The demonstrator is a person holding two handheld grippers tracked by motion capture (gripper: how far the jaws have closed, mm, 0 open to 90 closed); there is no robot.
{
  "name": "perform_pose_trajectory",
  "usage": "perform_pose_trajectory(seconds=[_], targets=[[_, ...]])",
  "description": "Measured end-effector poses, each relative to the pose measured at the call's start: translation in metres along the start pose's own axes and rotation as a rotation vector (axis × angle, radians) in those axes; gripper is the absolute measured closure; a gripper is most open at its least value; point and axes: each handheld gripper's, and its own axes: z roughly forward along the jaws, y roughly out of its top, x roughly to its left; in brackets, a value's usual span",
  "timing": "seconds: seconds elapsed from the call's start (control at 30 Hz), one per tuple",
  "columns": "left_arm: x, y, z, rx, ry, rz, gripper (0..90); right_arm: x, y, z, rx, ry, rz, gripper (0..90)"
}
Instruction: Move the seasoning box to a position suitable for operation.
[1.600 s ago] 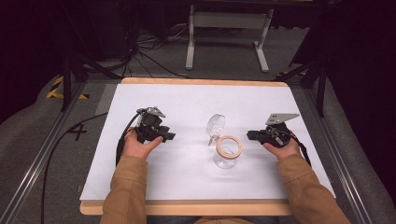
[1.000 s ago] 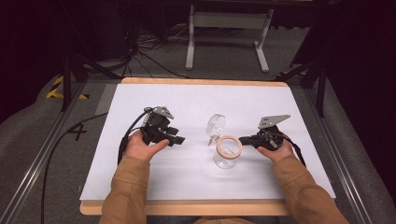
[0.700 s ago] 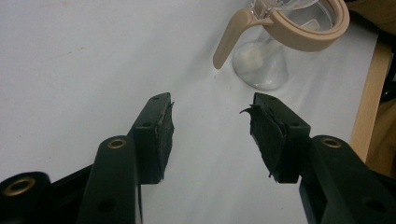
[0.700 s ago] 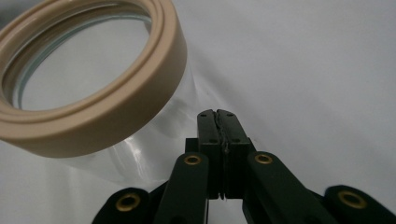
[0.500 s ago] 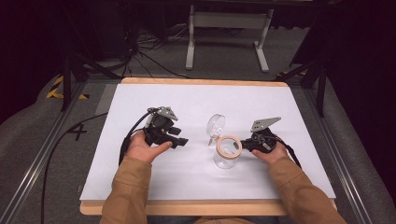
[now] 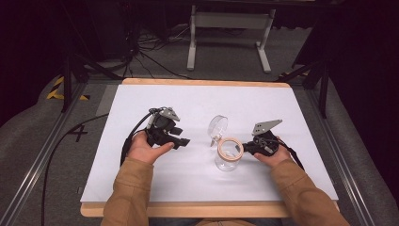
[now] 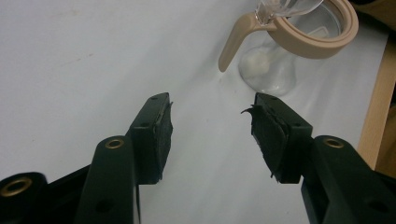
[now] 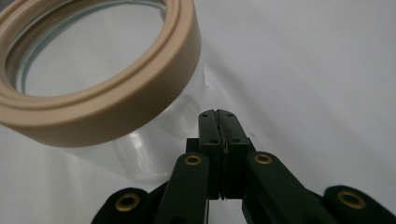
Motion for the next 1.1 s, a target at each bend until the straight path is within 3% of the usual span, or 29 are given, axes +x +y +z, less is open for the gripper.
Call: perform_pose_trajectory(seconds=[0.2, 0.4, 0.73, 0.97, 1.1], targets=[[0.001, 0.005, -0.001, -0.073, 0.033, -0.009, 49.4, 0.009, -0.004, 0.001, 0.021, -0.022, -0.031, 89.5], [0.003, 0.01, -0.002, -0.127, 0.023, -0.021, 52.5, 0.02, -0.006, 0.002, 0.043, -0.011, -0.046, 89.5], [0.002, 0.017, 0.003, -0.126, -0.025, 0.003, 57.5, 0.042, -0.005, 0.005, 0.072, 0.028, -0.114, 89.5], [0.001, 0.019, 0.004, -0.126, -0.096, 0.021, 69.6, 0.05, -0.003, 0.009, 0.078, 0.046, -0.137, 89.4], [0.001, 0.019, 0.006, -0.125, -0.11, 0.022, 73.6, 0.052, -0.003, 0.011, 0.079, 0.059, -0.139, 89.4]])
